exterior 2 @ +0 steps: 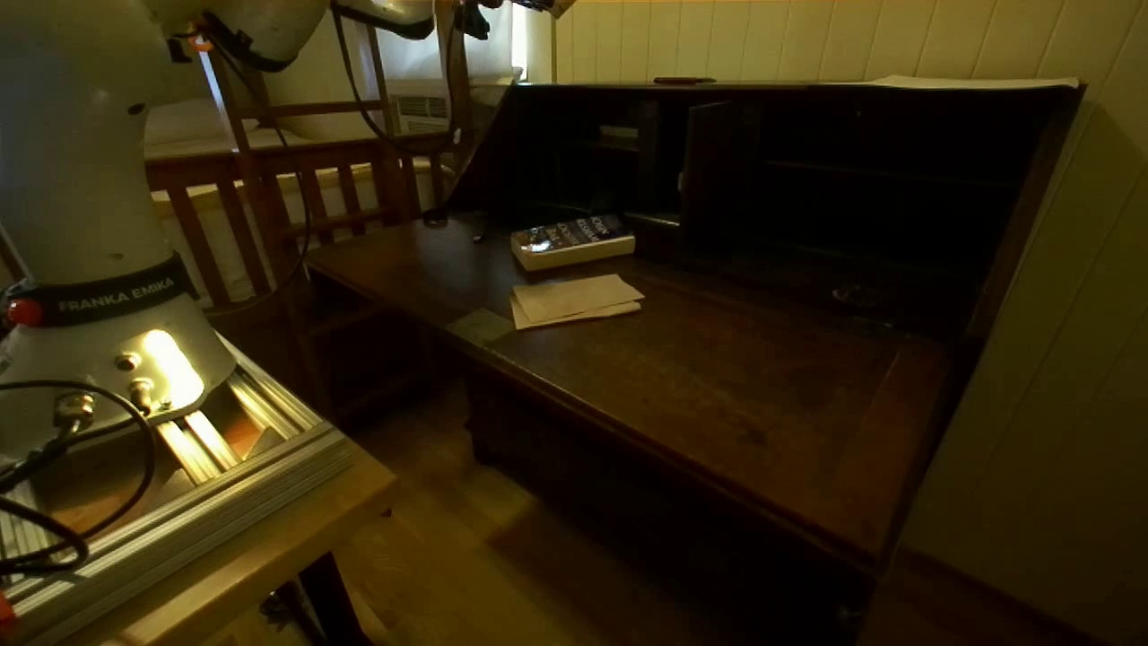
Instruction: Make the cup stand
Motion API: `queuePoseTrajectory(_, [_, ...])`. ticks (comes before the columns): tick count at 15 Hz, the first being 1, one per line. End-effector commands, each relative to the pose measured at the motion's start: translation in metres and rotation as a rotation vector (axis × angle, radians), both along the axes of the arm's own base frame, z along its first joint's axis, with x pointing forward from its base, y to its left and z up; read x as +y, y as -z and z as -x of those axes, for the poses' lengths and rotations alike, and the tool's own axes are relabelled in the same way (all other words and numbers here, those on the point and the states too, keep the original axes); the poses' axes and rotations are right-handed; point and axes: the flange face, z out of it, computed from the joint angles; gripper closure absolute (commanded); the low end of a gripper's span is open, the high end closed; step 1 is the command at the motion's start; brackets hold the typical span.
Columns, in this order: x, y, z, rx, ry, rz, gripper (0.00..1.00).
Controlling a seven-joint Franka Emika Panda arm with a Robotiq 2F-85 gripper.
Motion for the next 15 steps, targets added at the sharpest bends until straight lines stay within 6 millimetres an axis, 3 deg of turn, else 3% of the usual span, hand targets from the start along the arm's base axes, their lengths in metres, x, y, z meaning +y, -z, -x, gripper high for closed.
queuePoseTrajectory(1, [-0.003, 0.021, -0.003, -0.004, 0.043, 0.108, 0.61])
queuePoseTrajectory(4, [-0.003, 0.031, -0.009, 0.007, 0.015, 0.174, 0.61])
queuePoseTrajectory(6, [0.002, 0.028, -0.016, -0.005, -0.086, 0.132, 0.61])
queuePoseTrajectory(7, [0.000, 0.034, -0.011, 0.012, -0.025, 0.133, 0.36])
queuePoseTrajectory(10, [0.002, 0.034, -0.015, 0.005, -0.070, 0.123, 0.36])
queuePoseTrajectory(11, [0.002, 0.034, -0.016, 0.005, -0.071, 0.122, 0.61])
queuePoseTrajectory(15, [0.018, 0.038, -0.010, -0.005, -0.075, 0.176, 0.61])
